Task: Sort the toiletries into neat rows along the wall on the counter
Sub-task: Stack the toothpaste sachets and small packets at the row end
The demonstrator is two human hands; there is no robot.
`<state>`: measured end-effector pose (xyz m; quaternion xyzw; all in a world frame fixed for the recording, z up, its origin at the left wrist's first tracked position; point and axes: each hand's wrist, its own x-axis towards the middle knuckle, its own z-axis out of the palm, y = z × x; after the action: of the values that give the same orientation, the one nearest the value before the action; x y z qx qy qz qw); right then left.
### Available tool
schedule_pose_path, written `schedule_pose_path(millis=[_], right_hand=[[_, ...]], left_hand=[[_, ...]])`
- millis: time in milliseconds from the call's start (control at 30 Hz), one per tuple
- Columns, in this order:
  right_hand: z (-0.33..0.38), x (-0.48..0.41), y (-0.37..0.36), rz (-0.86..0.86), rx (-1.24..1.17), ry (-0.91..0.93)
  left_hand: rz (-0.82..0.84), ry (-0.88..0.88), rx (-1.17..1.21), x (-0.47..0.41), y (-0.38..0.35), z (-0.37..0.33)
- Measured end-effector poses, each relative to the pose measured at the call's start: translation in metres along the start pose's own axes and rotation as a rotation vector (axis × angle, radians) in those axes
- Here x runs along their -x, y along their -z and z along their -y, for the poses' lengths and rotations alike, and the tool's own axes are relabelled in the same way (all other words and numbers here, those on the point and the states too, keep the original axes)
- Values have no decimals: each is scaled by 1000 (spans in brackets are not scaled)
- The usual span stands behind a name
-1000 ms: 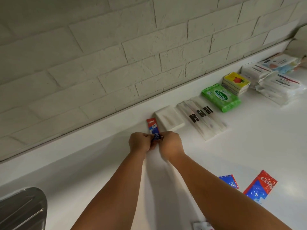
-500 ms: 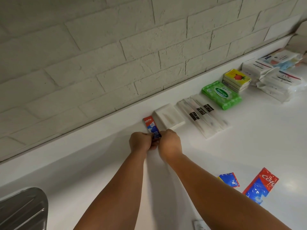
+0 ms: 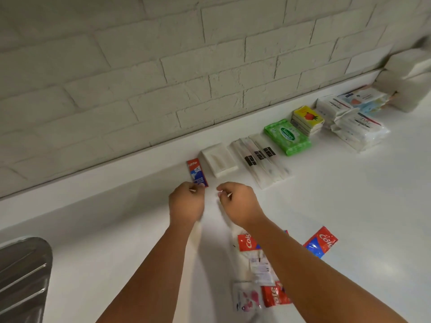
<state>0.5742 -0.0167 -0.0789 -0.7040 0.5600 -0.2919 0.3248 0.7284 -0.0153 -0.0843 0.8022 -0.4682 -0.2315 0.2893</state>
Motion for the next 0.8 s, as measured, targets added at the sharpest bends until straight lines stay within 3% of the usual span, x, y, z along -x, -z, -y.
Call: schedule_pose_path(millis=[100, 167, 300, 533, 700, 800], right_hand=[[-14, 22, 33, 78, 32, 34], [-26, 37, 55, 136, 99, 61], [-53, 59, 86, 252, 260, 84], [-88, 83, 103, 401, 514, 174], [-102, 81, 101, 420, 537, 263], [-106, 76, 104, 465, 507, 268]], left_hand=[[50, -104, 136, 41, -2, -10], [121, -188, 107, 68, -8, -17], [265, -270, -61, 103, -30, -22], [308, -317, -360, 134, -55, -25], [291, -362, -580, 139, -60, -41], [318, -315, -562, 136, -58, -48]])
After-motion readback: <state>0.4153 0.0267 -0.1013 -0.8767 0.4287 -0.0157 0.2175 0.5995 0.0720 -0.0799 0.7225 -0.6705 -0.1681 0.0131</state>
